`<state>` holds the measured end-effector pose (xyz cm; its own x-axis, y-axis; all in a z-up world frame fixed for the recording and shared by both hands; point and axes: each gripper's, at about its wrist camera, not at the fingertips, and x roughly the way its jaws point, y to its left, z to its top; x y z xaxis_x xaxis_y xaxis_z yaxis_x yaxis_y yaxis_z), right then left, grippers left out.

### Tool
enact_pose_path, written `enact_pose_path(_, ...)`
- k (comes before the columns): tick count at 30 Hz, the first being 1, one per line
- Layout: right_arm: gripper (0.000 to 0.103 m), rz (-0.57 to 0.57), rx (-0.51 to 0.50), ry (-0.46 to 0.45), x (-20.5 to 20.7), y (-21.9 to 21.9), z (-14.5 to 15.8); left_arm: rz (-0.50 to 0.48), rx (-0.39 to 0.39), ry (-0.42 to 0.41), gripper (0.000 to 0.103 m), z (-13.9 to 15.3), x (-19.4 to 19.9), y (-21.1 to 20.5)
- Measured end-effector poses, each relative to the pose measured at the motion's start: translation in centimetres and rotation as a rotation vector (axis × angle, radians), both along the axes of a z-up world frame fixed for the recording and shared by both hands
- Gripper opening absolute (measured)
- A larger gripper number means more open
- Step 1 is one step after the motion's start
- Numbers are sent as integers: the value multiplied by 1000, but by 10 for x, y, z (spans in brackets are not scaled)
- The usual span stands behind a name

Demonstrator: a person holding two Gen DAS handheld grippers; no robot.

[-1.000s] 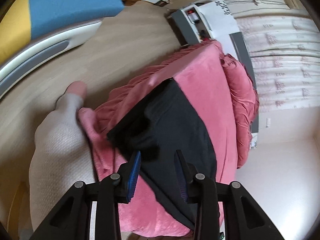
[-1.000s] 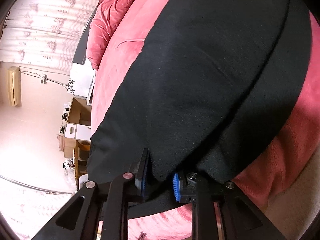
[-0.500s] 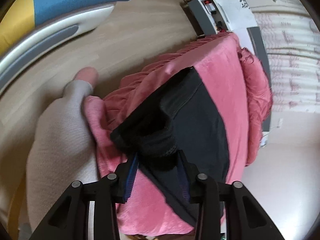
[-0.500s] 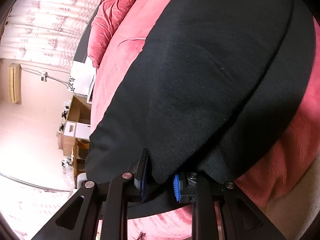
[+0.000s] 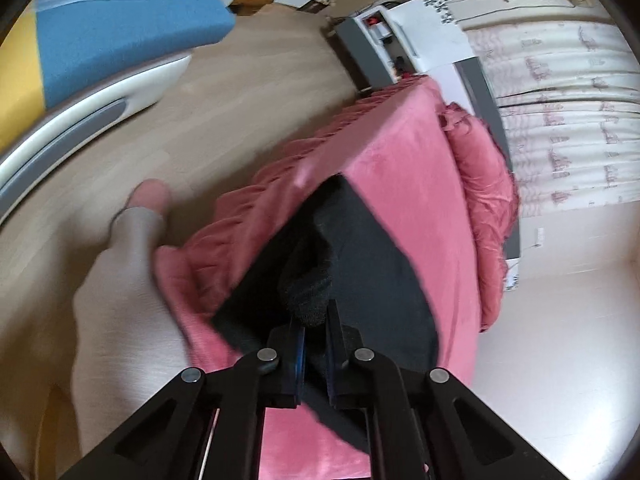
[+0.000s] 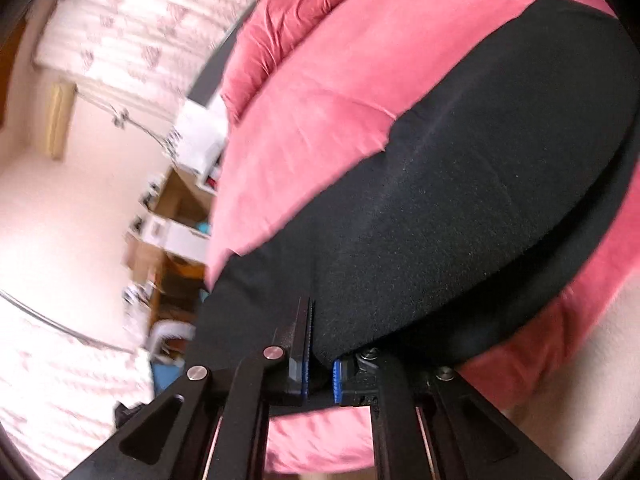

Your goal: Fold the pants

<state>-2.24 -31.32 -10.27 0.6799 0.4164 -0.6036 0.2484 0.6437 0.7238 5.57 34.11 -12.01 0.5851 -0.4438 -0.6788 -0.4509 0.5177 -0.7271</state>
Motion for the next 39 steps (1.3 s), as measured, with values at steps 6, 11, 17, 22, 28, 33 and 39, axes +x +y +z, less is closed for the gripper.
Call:
enact_pose_path(6, 8, -28, 81, 145, 0, -5, -64, -11, 49, 48, 12, -36, -8, -8)
enact_pose_path(11, 11, -21, 73, 119, -1, -9, -63, 67, 163, 23, 23, -18, -22, -8)
enact_pose_path(17, 27, -93, 112, 49, -7, -30, -57, 118, 355, -224, 28, 46, -35, -42)
enact_pose_path(22, 28, -196, 101, 4, -9, -77, -46, -167, 368, -302, 29, 56, 10, -117)
enact_pose_path(28, 28, -340, 42, -33, -18, -151, -36, -453, 430, -284, 29, 30, 52, -212)
enact_pose_path(33, 28, -495, 61, -43, -29, -223, -39, -531, 490, -203, 29, 1, 68, -246)
enact_pose_path(39, 7, -586, 127, -53, -44, -281, -40, -519, 493, -164, 29, -10, 70, -248)
